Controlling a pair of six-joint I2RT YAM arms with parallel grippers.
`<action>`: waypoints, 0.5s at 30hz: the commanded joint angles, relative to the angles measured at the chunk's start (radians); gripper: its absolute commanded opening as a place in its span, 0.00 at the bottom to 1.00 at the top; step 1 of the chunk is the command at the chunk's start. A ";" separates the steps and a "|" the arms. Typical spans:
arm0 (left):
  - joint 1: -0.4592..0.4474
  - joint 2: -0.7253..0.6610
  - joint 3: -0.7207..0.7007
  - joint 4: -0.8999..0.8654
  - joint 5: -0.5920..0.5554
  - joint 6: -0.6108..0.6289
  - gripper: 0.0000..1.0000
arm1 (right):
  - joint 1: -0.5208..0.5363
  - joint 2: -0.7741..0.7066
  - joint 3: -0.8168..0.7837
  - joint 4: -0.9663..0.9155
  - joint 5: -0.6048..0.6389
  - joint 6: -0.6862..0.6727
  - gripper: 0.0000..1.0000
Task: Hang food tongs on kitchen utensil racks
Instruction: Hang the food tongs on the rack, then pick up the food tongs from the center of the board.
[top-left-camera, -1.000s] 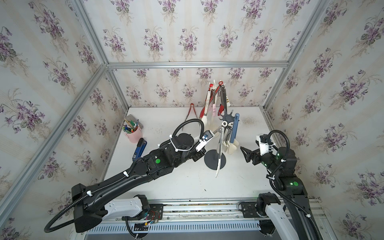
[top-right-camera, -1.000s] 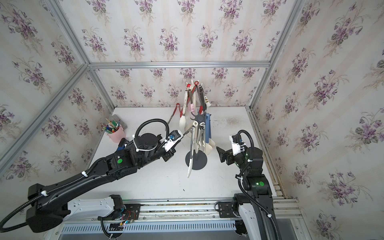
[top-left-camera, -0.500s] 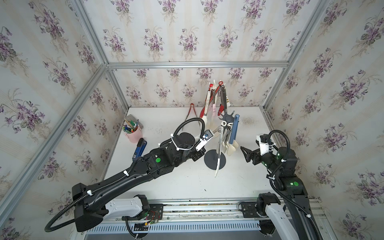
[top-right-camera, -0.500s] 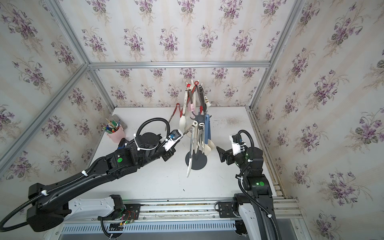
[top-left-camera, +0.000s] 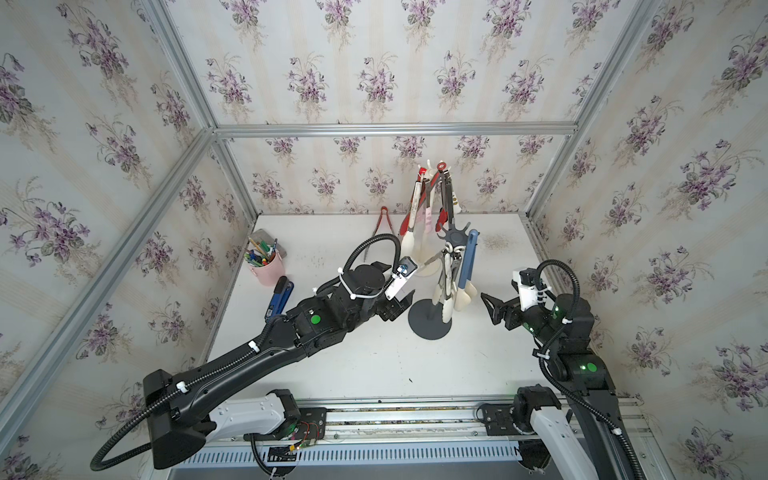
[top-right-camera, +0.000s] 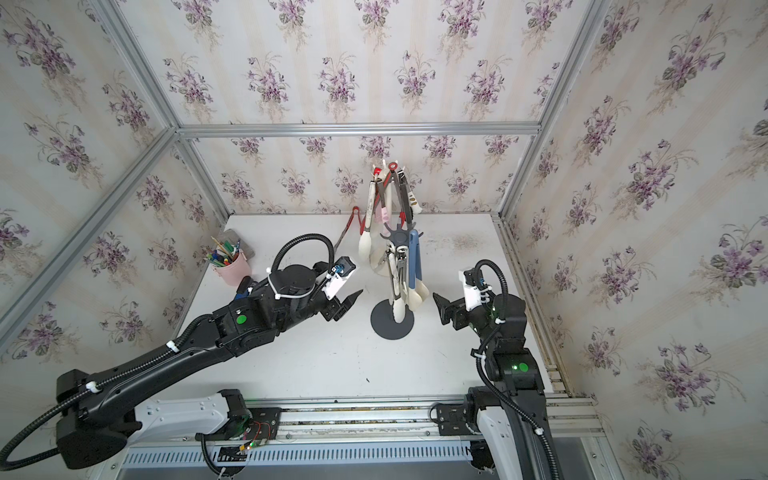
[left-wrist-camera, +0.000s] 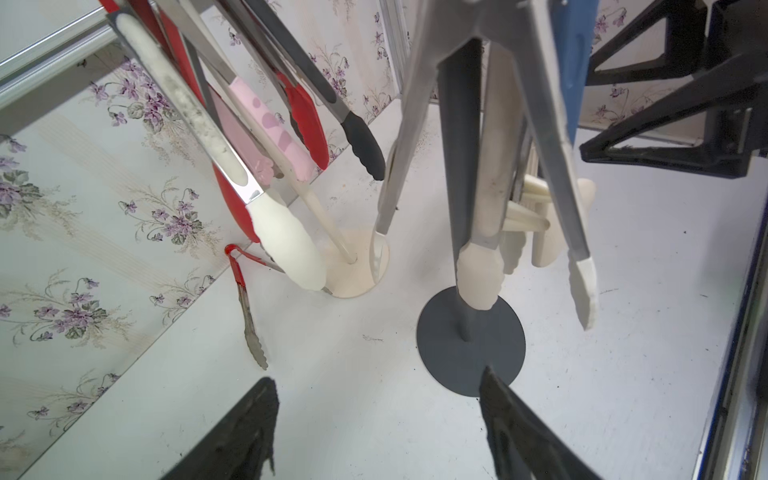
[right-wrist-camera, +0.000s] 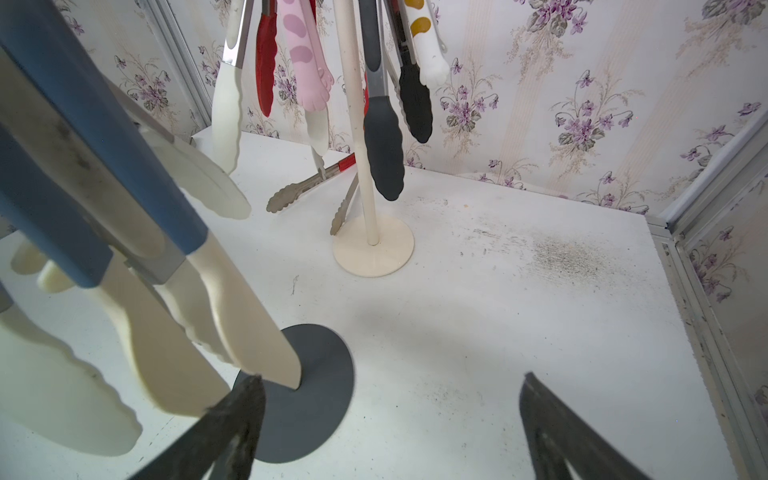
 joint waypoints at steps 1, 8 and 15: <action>0.040 -0.027 -0.022 0.054 0.027 -0.066 0.82 | -0.001 -0.002 0.003 0.003 0.007 -0.009 0.94; 0.268 -0.053 -0.076 0.040 0.156 -0.229 0.90 | 0.000 -0.004 0.002 -0.002 0.016 -0.006 0.94; 0.435 0.104 0.001 -0.069 0.232 -0.281 0.95 | 0.000 -0.013 0.000 -0.003 0.011 0.027 0.95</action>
